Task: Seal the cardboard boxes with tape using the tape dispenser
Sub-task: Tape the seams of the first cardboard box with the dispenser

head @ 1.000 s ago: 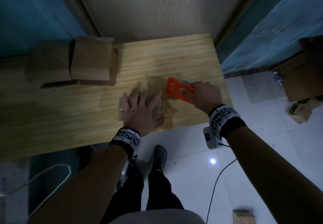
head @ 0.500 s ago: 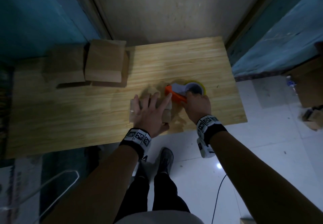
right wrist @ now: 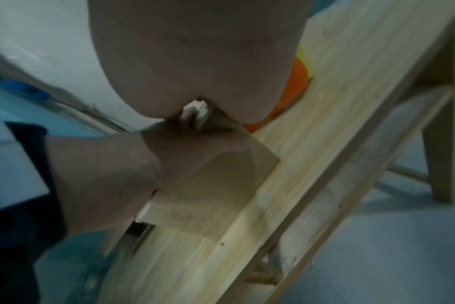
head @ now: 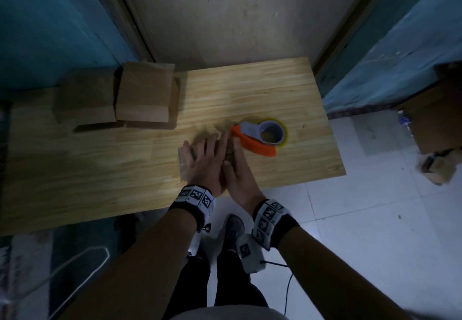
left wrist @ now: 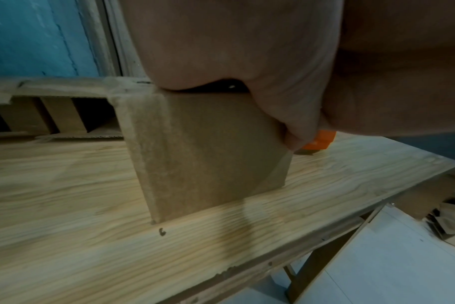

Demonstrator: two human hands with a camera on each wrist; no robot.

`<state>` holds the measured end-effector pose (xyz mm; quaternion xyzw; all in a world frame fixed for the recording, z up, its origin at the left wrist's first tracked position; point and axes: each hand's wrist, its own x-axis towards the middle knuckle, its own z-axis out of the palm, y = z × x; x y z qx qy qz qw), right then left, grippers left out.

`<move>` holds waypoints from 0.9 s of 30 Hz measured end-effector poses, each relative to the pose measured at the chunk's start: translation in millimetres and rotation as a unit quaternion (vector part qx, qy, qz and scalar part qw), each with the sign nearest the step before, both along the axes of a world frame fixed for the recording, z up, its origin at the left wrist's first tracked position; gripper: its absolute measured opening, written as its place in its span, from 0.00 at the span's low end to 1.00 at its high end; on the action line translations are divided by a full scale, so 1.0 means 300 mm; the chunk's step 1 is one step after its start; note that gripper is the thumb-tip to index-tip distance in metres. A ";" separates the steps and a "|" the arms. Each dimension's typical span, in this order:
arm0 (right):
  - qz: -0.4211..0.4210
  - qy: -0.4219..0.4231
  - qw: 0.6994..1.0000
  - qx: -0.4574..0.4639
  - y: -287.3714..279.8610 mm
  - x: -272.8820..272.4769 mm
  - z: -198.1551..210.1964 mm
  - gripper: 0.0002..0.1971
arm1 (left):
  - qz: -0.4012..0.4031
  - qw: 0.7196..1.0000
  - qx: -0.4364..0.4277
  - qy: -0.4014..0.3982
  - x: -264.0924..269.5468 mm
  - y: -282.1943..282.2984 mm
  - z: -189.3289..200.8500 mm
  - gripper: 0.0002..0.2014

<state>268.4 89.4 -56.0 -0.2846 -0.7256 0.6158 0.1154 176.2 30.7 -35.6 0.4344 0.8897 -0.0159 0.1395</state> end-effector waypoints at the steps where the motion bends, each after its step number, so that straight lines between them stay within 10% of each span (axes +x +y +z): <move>1: -0.010 0.001 1.000 -0.012 -0.005 -0.003 -0.011 0.33 | 0.000 1.000 0.001 0.000 0.002 -0.001 0.004 0.41; 13: -0.032 -0.046 0.994 -0.090 0.027 -0.017 -0.029 0.27 | -0.006 0.998 0.016 -0.053 -0.026 -0.001 0.006 0.44; 18: -0.017 -0.051 0.995 -0.087 0.052 -0.031 -0.024 0.24 | 0.071 0.973 0.183 -0.123 -0.116 -0.118 0.011 0.37; 27: -0.026 -0.101 0.988 -0.111 0.033 -0.052 -0.032 0.29 | 0.346 0.787 0.357 -0.365 -0.088 -0.179 -0.042 0.30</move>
